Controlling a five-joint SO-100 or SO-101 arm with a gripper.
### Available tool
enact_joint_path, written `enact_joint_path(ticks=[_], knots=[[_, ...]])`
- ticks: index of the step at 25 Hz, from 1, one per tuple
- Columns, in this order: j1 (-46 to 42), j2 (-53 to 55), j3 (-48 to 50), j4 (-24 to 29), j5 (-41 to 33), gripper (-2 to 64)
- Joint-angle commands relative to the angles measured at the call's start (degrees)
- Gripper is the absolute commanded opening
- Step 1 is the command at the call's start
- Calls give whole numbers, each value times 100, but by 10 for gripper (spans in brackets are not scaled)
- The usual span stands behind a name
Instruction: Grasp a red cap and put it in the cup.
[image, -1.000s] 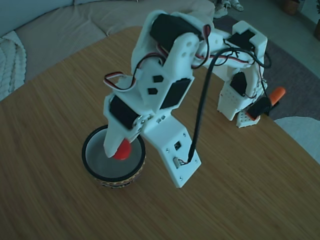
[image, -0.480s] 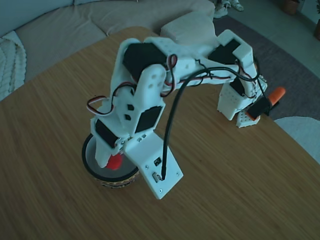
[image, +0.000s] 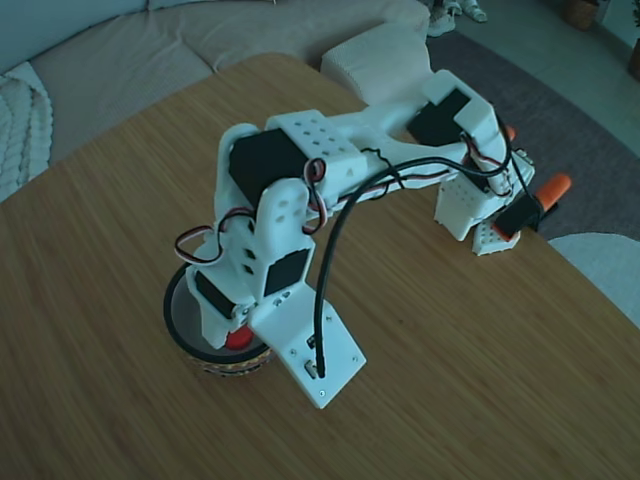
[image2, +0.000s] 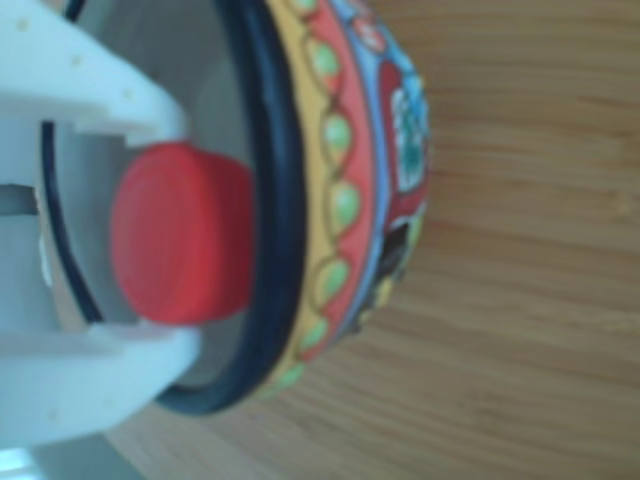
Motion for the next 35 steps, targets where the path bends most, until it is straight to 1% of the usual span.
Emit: enact_joint_path(ticks=[1, 3, 7, 9, 14, 17, 21, 25, 32, 35], knots=[[-35, 193, -44, 9, 26, 134], [-35, 193, -44, -9, 26, 160], [0, 193, -79, -26, 246, 303], [0, 193, -88, -18, 229, 324], [-26, 202, -132, -18, 237, 266], [-9, 211, -185, -18, 246, 265], [53, 343, -650, 167, 272, 269], [62, 888, -861, 308, 272, 269], [53, 2180, -747, 1081, 281, 265], [62, 2751, -141, 1072, 281, 265]])
